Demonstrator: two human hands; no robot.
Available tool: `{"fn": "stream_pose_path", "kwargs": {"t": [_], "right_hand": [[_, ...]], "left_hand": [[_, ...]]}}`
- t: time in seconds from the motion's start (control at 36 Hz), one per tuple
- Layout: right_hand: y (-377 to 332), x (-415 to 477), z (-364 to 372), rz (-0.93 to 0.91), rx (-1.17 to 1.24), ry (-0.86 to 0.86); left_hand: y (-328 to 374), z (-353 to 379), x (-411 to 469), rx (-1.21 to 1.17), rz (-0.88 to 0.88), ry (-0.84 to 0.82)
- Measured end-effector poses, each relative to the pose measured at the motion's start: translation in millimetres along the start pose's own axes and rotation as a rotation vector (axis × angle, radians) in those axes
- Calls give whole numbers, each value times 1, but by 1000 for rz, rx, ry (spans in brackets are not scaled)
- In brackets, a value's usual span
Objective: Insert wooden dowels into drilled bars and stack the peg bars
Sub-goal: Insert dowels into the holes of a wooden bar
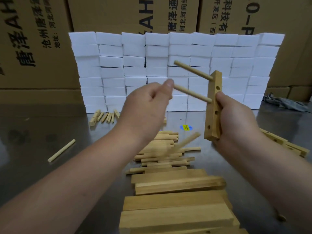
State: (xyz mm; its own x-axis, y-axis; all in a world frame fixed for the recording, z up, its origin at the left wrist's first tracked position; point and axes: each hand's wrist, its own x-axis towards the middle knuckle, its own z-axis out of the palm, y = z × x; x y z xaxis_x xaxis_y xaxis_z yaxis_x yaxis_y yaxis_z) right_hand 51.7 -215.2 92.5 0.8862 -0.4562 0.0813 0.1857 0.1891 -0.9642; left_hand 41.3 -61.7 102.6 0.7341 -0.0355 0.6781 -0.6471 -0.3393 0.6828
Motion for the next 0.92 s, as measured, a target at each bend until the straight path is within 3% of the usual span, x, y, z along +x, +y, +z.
{"fn": "stream_pose_path", "kwargs": {"t": [0.08,0.17,0.25,0.36,0.42,0.61,0.69,0.92], "right_hand": [[-2,7,-1,30,68,64],[-1,12,-1,55,112,76],[2,14,0,65,77,82],[3,16,1,69,132,75],[2,16,1,71,136,73],[4,10,3,71,94,41],[5,9,3,66,67,23],[22,23,0,166,-115,11]], "left_hand": [[-1,-1,2,-17,-13,111],[-3,2,0,26,-61,54],[-12,4,1,227,-155,-171],[-22,4,0,603,-47,-639],[-28,10,-5,711,0,-762],[-46,26,-20,665,-113,-1029],[-48,29,-22,635,-116,-1067],[-47,33,-20,627,-69,-971]]}}
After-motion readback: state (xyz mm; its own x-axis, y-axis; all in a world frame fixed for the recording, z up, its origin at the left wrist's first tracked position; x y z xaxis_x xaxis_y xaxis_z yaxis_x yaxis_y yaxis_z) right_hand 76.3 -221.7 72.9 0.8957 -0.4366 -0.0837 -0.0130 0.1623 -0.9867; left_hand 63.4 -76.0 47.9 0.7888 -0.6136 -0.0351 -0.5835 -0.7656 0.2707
